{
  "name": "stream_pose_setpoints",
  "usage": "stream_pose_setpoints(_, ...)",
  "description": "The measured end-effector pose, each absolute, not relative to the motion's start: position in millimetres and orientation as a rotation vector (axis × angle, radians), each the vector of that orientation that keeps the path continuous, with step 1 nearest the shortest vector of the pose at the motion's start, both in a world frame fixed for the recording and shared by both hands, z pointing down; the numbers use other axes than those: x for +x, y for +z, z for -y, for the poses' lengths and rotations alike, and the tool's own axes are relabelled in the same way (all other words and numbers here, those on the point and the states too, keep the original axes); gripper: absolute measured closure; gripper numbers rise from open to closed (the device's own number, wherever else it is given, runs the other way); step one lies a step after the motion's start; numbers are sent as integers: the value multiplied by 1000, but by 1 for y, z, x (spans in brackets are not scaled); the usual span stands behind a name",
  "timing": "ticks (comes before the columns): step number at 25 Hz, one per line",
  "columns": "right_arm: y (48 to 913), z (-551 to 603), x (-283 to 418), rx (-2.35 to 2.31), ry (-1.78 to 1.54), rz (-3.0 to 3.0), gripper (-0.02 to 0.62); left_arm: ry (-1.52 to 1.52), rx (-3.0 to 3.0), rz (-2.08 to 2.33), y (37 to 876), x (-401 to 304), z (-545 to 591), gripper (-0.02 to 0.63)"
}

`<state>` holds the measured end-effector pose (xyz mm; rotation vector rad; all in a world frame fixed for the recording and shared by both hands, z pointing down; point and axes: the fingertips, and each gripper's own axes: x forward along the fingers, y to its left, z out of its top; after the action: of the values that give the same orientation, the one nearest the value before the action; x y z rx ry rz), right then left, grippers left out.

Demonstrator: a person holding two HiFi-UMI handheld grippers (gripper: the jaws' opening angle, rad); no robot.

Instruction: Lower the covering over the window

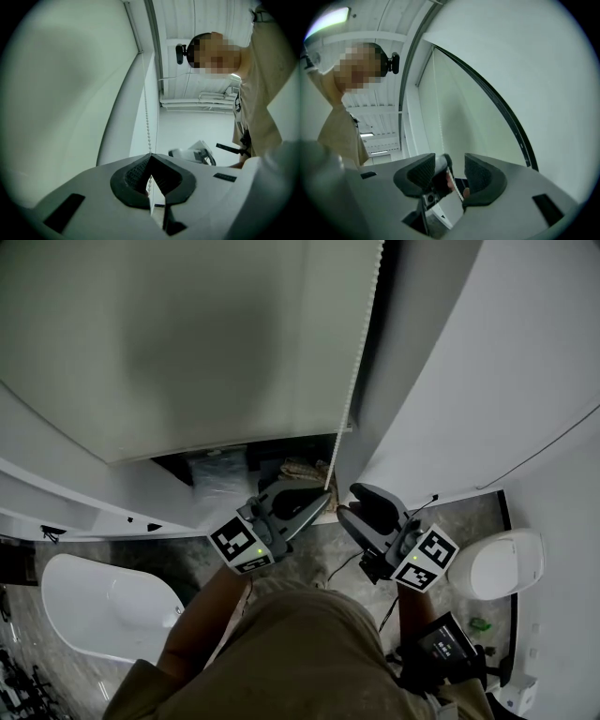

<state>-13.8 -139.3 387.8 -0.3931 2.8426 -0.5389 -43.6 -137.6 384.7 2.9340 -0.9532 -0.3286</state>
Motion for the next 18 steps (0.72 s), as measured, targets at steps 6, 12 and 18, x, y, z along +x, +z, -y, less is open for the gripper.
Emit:
stream_pose_setpoints(6,373,138,-29,-579,-257,-2967,454,-242,2921,892,420,-14,119,591)
stream_pose_setpoints(12,383,146,-28,-682,-225,-2964,588,-265,2871,830,435,-32,117,550)
stream_pose_setpoints(18,416,133,-52,-578,-368,-3041,589,-457,2876,936,376,-67,126,471)
